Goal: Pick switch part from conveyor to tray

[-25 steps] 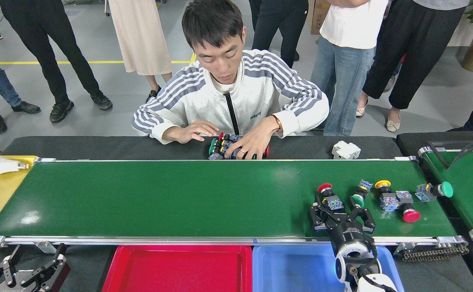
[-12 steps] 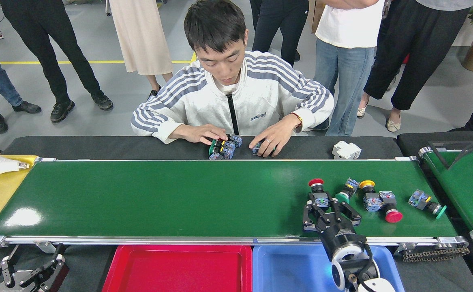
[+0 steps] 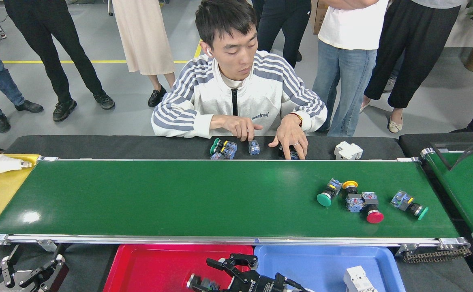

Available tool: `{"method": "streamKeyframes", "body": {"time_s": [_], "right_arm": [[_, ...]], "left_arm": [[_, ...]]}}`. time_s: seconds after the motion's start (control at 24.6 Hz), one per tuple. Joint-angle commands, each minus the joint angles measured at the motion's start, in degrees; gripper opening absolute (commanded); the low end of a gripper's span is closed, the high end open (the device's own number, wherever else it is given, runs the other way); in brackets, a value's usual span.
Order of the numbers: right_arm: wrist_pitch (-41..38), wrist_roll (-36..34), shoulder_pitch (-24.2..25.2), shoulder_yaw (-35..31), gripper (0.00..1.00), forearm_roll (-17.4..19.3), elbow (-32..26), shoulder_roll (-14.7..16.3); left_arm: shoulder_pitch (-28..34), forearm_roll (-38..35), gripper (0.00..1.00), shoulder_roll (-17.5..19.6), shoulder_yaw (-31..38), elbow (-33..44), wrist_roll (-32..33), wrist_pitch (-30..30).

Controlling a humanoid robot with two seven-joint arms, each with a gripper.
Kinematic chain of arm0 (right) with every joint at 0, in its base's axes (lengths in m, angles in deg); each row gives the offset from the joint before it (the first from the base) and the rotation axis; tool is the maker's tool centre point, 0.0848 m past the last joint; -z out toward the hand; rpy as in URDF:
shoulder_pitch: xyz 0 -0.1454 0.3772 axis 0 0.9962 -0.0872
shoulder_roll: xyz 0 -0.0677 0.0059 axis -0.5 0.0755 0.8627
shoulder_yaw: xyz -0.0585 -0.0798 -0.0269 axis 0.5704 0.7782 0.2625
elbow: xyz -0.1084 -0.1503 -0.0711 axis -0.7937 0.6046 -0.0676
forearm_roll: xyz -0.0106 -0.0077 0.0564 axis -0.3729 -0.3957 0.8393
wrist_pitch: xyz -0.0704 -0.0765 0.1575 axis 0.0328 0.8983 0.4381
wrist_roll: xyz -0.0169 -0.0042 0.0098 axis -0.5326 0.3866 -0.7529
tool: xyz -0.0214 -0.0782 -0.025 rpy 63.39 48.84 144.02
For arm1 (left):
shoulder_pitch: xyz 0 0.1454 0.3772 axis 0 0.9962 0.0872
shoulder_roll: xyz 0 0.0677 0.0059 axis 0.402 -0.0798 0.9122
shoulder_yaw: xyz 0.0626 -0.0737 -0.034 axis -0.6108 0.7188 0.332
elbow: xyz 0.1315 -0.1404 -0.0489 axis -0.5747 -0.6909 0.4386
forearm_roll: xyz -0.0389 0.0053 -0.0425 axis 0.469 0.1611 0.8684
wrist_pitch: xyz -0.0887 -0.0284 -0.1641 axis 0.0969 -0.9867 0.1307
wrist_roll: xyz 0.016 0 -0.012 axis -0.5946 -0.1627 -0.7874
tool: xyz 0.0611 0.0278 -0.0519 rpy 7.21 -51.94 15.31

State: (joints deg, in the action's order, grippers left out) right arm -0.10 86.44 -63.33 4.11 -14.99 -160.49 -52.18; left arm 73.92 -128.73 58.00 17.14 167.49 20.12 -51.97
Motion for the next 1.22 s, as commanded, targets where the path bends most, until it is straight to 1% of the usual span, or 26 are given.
{"method": "streamKeyframes", "body": {"time_s": [0.0, 0.08, 0.16, 0.2, 0.28, 0.37, 0.41, 0.45, 0.53, 0.73, 0.77, 0.85, 0.89, 1.01, 1.18], "right_arm": [[1.2, -0.8, 1.0, -4.6, 0.98, 0.3, -1.3, -0.4], [5.8, -0.8, 4.0, -12.8, 0.97, 0.3, -3.6, -0.9], [11.5, -1.5, 7.9, -20.2, 0.97, 0.3, -7.3, -2.4], [14.1, -2.9, 10.2, -24.4, 0.97, 0.3, -9.1, -2.9], [17.9, -7.2, 14.1, -31.0, 0.97, 0.3, -10.7, -2.9], [21.1, -8.5, 16.4, -35.0, 0.97, 0.3, -10.8, -2.7], [22.7, -8.5, 17.4, -35.8, 0.97, 0.3, -10.8, -2.4], [24.0, -8.6, 18.3, -36.1, 0.97, 0.2, -10.8, -2.3], [25.7, -8.5, 18.3, -36.1, 0.97, 0.2, -10.7, -2.2], [27.1, -7.6, 15.6, -35.2, 0.97, -0.9, -10.4, -1.6], [27.1, -6.9, 14.9, -34.4, 0.97, -2.1, -9.9, -1.3], [27.2, -5.2, 12.5, -31.9, 0.97, -4.3, -8.4, -1.1], [27.3, -4.5, 11.0, -31.0, 0.97, -4.8, -7.4, -1.1], [27.6, -3.2, 6.8, -27.9, 0.97, -5.4, -4.3, -1.2], [30.4, -1.7, 1.8, -23.5, 0.97, -5.7, 0.0, -0.9]], "left_arm": [[-0.2, 0.2, 1.00, 0.7, 0.6, 0.6, -0.4, -0.1], [-0.2, 0.2, 1.00, 0.7, 0.7, 0.5, -0.4, -0.2], [-0.1, 0.2, 1.00, 0.7, 0.8, 0.6, -0.4, -0.2], [-0.1, 0.2, 1.00, 0.8, 0.8, 0.6, -0.4, -0.2], [-0.1, 0.2, 1.00, 0.8, 0.8, 0.6, -0.4, -0.2], [-0.1, 0.2, 1.00, 0.8, 0.8, 0.6, -0.4, -0.1], [-0.1, 0.2, 1.00, 0.8, 0.8, 0.6, -0.4, -0.1], [0.0, 0.2, 1.00, 0.8, 0.8, 0.6, -0.4, -0.1], [0.0, 0.2, 1.00, 0.8, 0.7, 0.6, -0.4, -0.1], [0.0, 0.2, 1.00, 0.9, 0.5, 0.6, -0.4, 0.1], [0.0, 0.2, 1.00, 0.9, 0.5, 0.6, -0.4, 0.1], [-0.1, 0.2, 1.00, 0.9, 0.5, 0.6, -0.4, 0.1], [-0.1, 0.2, 1.00, 0.9, 0.5, 0.6, -0.4, 0.1], [-0.1, 0.2, 1.00, 0.9, 0.5, 0.6, -0.4, 0.1], [-0.1, 0.2, 1.00, 1.0, 0.6, 0.6, -0.4, 0.1]]}}
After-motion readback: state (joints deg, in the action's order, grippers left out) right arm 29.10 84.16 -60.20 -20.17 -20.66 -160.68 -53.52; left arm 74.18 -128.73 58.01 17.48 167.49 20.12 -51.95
